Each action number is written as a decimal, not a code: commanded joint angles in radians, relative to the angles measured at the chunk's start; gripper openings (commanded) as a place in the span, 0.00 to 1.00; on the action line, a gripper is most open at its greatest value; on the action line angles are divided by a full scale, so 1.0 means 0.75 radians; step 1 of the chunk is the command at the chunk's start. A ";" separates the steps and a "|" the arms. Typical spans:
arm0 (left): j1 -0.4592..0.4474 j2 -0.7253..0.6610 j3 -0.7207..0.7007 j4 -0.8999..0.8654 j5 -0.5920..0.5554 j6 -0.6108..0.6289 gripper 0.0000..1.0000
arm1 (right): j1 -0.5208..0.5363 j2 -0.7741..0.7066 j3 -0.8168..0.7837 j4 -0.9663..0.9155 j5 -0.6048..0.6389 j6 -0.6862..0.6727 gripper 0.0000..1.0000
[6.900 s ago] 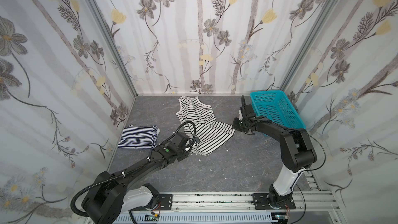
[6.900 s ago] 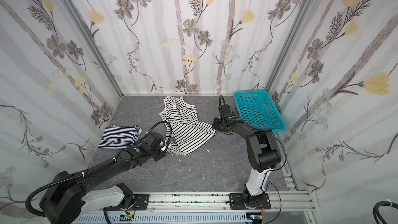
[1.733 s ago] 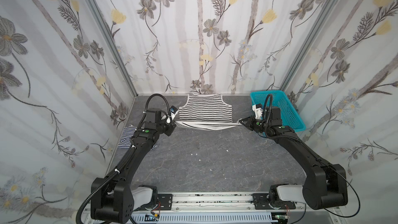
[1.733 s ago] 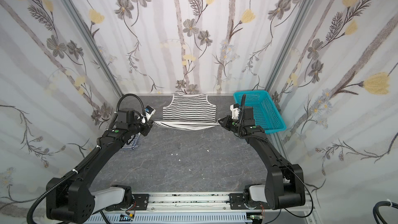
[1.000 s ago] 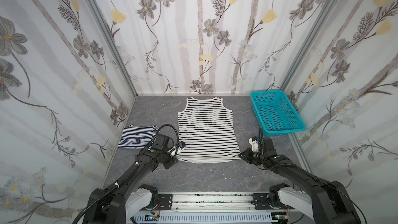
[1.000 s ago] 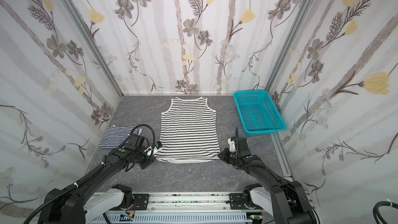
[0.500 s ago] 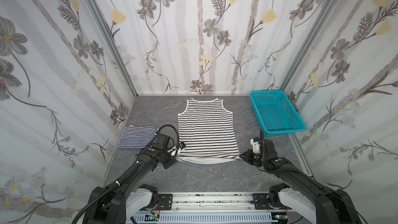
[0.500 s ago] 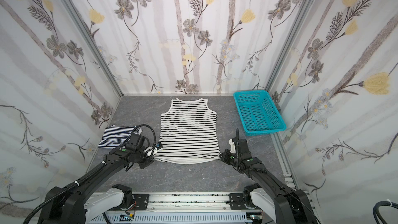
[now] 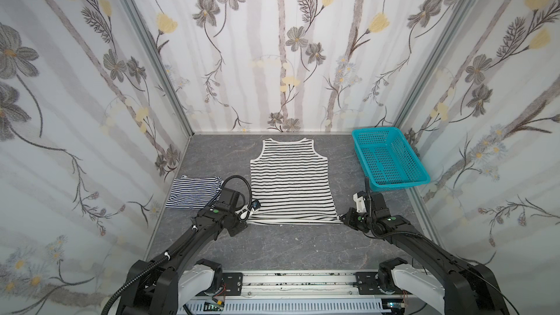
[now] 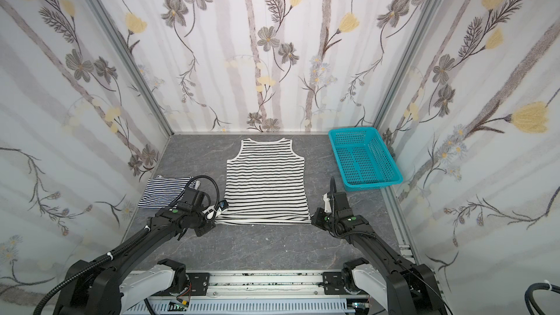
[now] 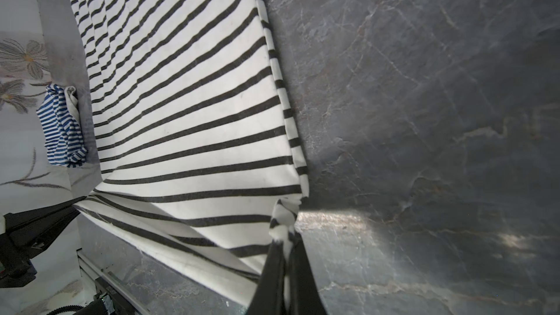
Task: Fold and stack tank tops
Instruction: Smooth out the tank top at the center of the table.
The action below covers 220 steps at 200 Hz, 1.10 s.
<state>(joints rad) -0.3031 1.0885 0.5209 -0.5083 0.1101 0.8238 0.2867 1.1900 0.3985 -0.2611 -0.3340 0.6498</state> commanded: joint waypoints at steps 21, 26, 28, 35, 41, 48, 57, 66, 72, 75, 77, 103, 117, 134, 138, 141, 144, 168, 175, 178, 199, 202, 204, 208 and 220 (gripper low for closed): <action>-0.011 -0.032 -0.032 -0.024 -0.091 0.043 0.01 | 0.002 -0.003 -0.009 -0.043 0.121 -0.036 0.00; -0.017 -0.034 -0.035 -0.029 -0.092 0.043 0.02 | 0.002 -0.004 -0.008 -0.051 0.134 -0.036 0.00; -0.020 -0.036 -0.035 -0.031 -0.092 0.043 0.02 | 0.004 -0.002 -0.008 -0.055 0.137 -0.037 0.00; -0.029 -0.040 -0.040 -0.037 -0.092 0.042 0.02 | 0.008 -0.002 -0.008 -0.064 0.145 -0.043 0.00; -0.037 -0.043 -0.045 -0.042 -0.093 0.043 0.03 | 0.011 0.000 -0.011 -0.069 0.148 -0.048 0.00; -0.046 -0.048 -0.053 -0.046 -0.093 0.045 0.05 | 0.014 0.000 -0.014 -0.073 0.155 -0.048 0.00; -0.061 -0.052 -0.060 -0.054 -0.096 0.044 0.06 | 0.022 0.000 -0.019 -0.071 0.156 -0.046 0.00; -0.078 -0.054 -0.066 -0.063 -0.102 0.039 0.06 | 0.036 0.001 -0.018 -0.069 0.157 -0.043 0.00; -0.086 -0.057 -0.069 -0.065 -0.105 0.037 0.07 | 0.049 0.003 -0.018 -0.071 0.165 -0.038 0.00; -0.090 -0.058 -0.072 -0.068 -0.107 0.036 0.07 | 0.053 0.004 -0.018 -0.073 0.168 -0.034 0.00; -0.092 -0.060 -0.071 -0.069 -0.106 0.035 0.07 | 0.057 0.004 -0.018 -0.074 0.170 -0.032 0.00; -0.118 -0.063 -0.080 -0.076 -0.116 0.023 0.09 | 0.097 0.011 -0.017 -0.061 0.193 -0.009 0.03; -0.125 -0.064 -0.079 -0.075 -0.121 0.011 0.10 | 0.108 0.019 -0.018 -0.053 0.207 0.001 0.04; -0.137 -0.071 -0.078 -0.079 -0.125 -0.006 0.18 | 0.111 0.029 -0.015 -0.047 0.224 0.009 0.09; -0.139 -0.074 -0.078 -0.083 -0.128 -0.008 0.21 | 0.112 0.032 -0.013 -0.047 0.226 0.011 0.11; -0.143 -0.076 -0.080 -0.084 -0.131 -0.009 0.23 | 0.113 0.035 -0.011 -0.048 0.227 0.012 0.13; -0.145 -0.079 -0.081 -0.087 -0.135 -0.010 0.25 | 0.114 0.035 -0.010 -0.050 0.229 0.012 0.15; -0.156 -0.107 -0.088 -0.130 -0.166 0.005 0.32 | 0.119 0.017 0.005 -0.095 0.262 0.011 0.24; -0.156 -0.120 -0.087 -0.146 -0.173 0.015 0.33 | 0.117 0.004 0.015 -0.117 0.281 0.011 0.26; -0.156 -0.128 -0.088 -0.151 -0.176 0.018 0.33 | 0.117 -0.003 0.018 -0.127 0.289 0.011 0.27; -0.157 -0.168 -0.065 -0.159 -0.204 0.033 0.34 | 0.118 -0.057 0.055 -0.199 0.347 0.025 0.30; -0.156 -0.171 -0.057 -0.162 -0.204 0.031 0.34 | 0.121 -0.066 0.062 -0.207 0.356 0.032 0.30; -0.156 -0.172 -0.050 -0.162 -0.202 0.029 0.34 | 0.122 -0.072 0.065 -0.211 0.361 0.035 0.30; -0.156 -0.173 -0.036 -0.162 -0.197 0.025 0.34 | 0.124 -0.083 0.071 -0.216 0.369 0.040 0.31; -0.156 -0.166 0.023 -0.158 -0.158 -0.010 0.34 | 0.140 -0.106 0.088 -0.209 0.371 0.064 0.31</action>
<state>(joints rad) -0.4198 0.9665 0.4801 -0.6209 -0.0257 0.8314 0.3775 1.1370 0.4389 -0.4034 -0.1078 0.6571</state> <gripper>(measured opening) 0.340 0.309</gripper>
